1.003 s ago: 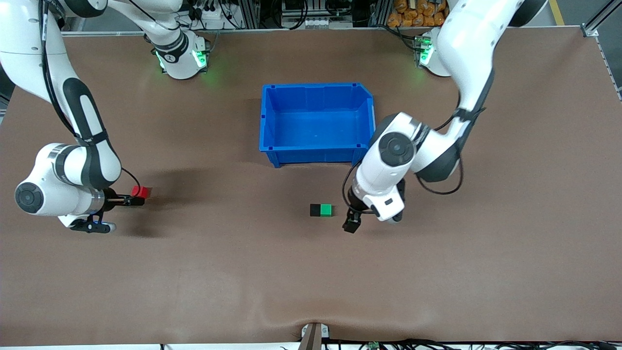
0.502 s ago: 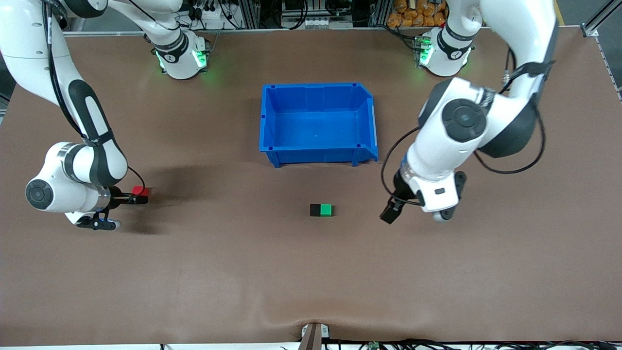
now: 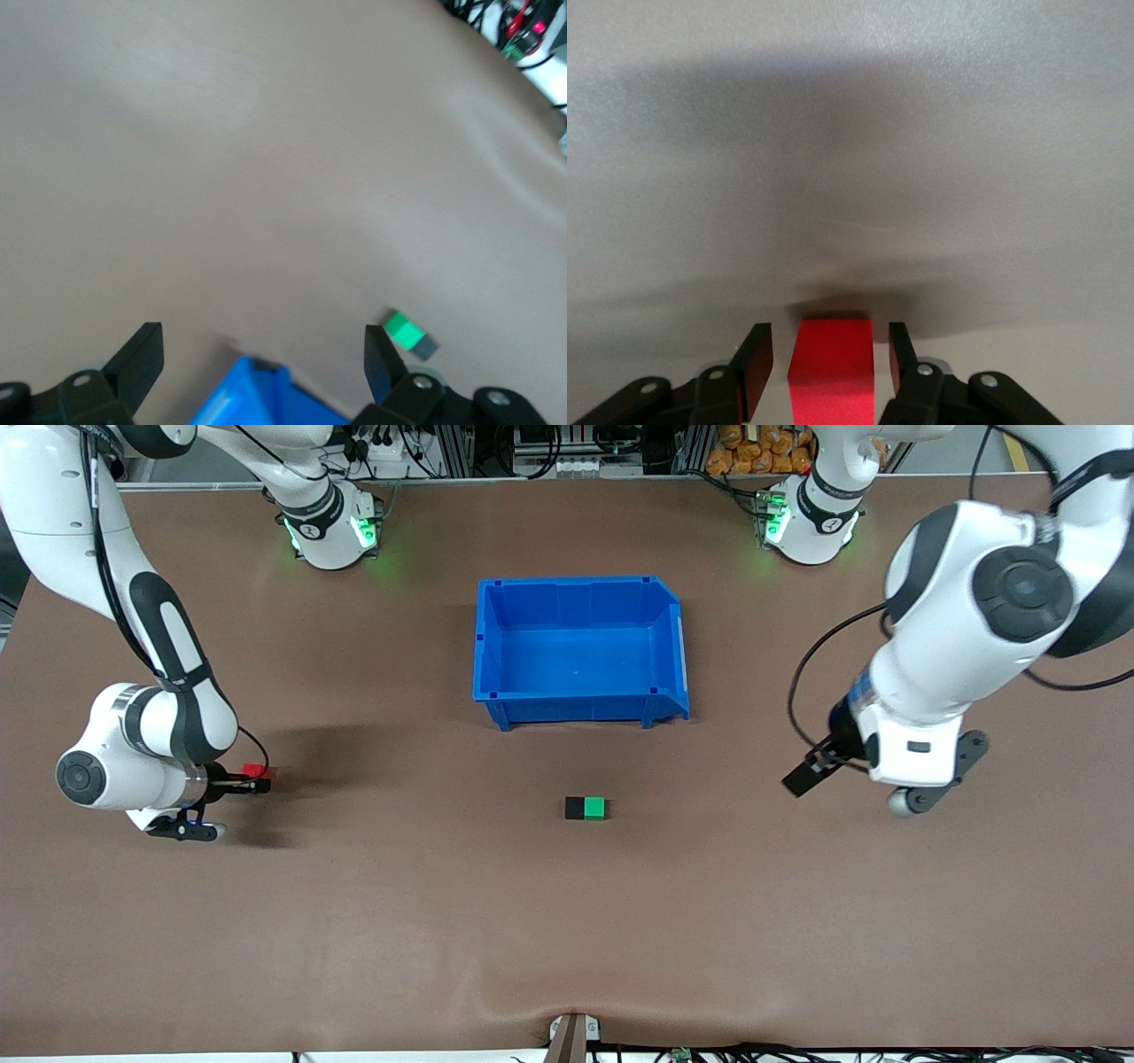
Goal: Attach green and red cubes to black cube
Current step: 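Open the left gripper and withdraw it while the right gripper grasps red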
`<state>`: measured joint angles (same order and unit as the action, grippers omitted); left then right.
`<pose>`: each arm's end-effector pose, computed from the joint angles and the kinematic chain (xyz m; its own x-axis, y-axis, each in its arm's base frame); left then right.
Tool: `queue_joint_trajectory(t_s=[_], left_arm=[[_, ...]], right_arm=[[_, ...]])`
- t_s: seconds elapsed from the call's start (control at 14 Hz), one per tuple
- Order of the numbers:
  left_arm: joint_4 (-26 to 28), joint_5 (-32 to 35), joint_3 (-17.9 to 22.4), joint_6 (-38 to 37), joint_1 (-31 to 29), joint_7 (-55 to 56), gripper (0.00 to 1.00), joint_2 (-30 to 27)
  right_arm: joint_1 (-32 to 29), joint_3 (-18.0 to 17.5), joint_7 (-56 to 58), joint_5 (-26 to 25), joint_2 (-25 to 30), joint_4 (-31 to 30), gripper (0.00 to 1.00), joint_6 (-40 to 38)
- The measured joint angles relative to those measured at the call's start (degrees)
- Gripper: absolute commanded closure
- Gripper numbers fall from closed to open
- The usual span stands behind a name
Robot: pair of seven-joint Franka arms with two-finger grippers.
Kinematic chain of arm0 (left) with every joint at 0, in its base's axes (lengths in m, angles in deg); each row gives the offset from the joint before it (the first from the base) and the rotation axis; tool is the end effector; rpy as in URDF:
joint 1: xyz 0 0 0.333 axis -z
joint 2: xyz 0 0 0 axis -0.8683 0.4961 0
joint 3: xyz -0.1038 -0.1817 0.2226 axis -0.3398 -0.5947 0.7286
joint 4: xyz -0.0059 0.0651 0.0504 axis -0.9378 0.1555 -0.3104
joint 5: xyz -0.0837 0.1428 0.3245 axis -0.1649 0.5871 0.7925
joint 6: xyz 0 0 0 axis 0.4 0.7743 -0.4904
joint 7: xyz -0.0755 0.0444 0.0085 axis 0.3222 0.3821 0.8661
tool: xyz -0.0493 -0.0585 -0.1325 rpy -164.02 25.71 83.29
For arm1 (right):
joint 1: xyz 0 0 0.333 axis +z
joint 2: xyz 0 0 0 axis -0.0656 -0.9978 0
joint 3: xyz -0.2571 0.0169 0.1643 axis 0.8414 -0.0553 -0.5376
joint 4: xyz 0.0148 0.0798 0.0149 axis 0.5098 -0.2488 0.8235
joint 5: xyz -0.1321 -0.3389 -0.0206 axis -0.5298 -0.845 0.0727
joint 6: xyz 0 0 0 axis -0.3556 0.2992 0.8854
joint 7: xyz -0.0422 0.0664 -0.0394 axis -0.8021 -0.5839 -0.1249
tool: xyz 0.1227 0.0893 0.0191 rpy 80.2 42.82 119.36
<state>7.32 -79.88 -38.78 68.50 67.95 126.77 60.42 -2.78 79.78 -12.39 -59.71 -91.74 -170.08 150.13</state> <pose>0.5953 -0.1847 0.4853 0.8106 0.5849 0.0285 0.5846 -0.8111 0.0189 0.5701 -0.0850 0.1485 0.9624 -0.0966 -0.2538 -0.1048 -0.9943 -0.0190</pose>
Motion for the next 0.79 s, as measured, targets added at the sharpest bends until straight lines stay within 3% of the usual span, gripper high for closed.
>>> queue_joint_trajectory(t_s=[0.14, 0.21, 0.57, 0.79], left_arm=[[0.1, 0.0, 0.0, -2.5, -1.5, -4.6, 0.0, -1.9], [0.1, 0.0, 0.0, -3.3, -2.0, -7.5, 0.0, -2.9], [0.7, 0.0, 0.4, -10.0, -4.6, -27.6, 0.0, -8.0], [2.5, 0.0, 3.1, -11.4, -5.1, -38.6, 0.0, -11.3]], right_arm=[[0.0, 0.0, 0.0, 0.0, -0.3, 0.0, 0.92, 0.0], [0.0, 0.0, 0.0, 0.0, -0.3, 0.0, 1.0, 0.0], [0.1, -0.1, -2.2, 0.2, -0.3, 0.0, 1.0, -0.8], [0.2, -0.2, -3.5, 0.2, -0.3, 0.3, 1.0, -1.6]])
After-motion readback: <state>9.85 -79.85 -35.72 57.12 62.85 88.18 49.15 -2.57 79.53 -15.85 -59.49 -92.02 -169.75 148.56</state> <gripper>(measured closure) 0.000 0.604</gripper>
